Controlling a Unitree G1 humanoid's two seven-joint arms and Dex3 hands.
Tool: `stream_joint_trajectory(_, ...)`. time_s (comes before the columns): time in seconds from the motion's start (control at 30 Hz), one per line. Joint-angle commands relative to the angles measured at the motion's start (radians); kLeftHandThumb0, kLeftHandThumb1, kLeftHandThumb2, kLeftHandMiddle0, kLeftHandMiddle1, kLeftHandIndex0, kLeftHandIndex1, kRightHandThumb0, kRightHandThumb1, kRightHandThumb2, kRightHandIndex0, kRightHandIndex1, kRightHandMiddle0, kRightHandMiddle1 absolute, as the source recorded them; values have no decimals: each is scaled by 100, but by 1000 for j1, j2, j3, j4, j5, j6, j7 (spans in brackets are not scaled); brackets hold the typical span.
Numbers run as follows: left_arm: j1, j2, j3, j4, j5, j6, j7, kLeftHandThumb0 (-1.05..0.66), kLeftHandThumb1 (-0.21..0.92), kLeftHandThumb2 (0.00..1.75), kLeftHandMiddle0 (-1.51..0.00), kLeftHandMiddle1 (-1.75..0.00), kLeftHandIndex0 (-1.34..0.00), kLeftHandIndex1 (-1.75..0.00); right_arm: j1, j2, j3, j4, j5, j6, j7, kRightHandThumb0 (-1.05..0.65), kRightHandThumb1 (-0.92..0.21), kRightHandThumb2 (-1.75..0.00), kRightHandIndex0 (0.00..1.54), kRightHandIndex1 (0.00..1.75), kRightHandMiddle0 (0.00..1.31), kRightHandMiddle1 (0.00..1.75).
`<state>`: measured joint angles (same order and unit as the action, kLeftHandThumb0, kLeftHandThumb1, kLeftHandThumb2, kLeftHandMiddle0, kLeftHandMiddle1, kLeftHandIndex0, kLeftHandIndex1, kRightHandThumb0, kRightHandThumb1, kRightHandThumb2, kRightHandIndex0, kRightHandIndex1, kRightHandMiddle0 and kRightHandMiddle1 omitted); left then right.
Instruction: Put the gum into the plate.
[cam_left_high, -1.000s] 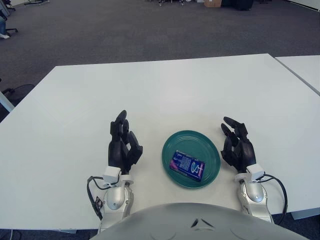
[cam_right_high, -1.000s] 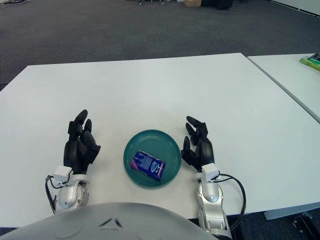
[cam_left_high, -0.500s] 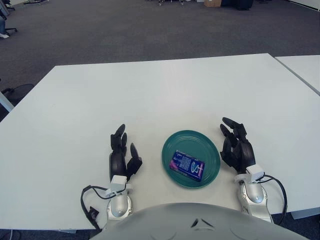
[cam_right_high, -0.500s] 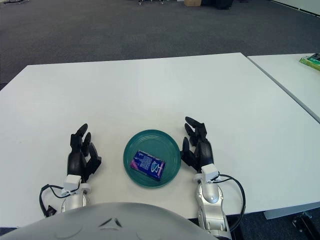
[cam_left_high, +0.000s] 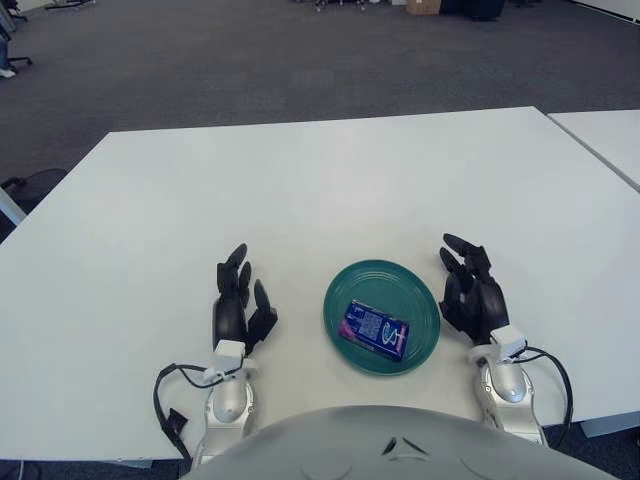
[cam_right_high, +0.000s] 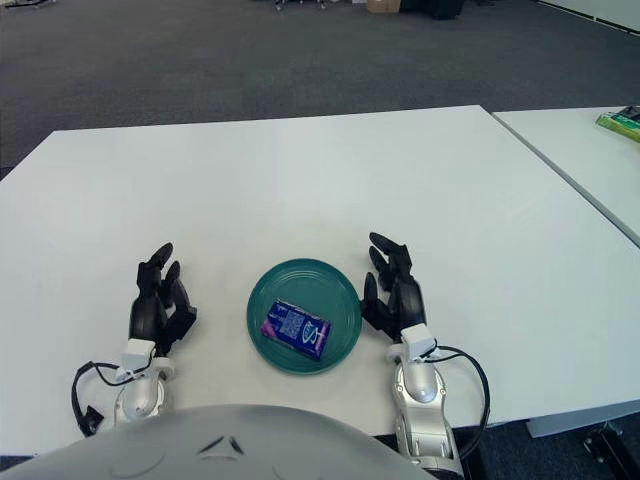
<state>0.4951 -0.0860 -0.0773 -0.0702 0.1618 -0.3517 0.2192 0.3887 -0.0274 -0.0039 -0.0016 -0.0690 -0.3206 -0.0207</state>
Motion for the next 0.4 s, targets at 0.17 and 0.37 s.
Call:
stream_joint_trajectory(0.17, -50, 66, 41, 28, -75, 12, -95, -86, 92, 91, -45, -5, -7, -78, 8, 12, 0, 105, 7, 65, -7, -60, -92, -89, 35, 1, 0, 73)
stream_joint_trajectory(0.37, -74, 119, 90, 60, -131, -8, -161, -87, 92, 91, -47, -6, -10, -80, -1, 21, 0, 104, 8, 74, -16, -59, -92, -88, 37, 2, 0, 73)
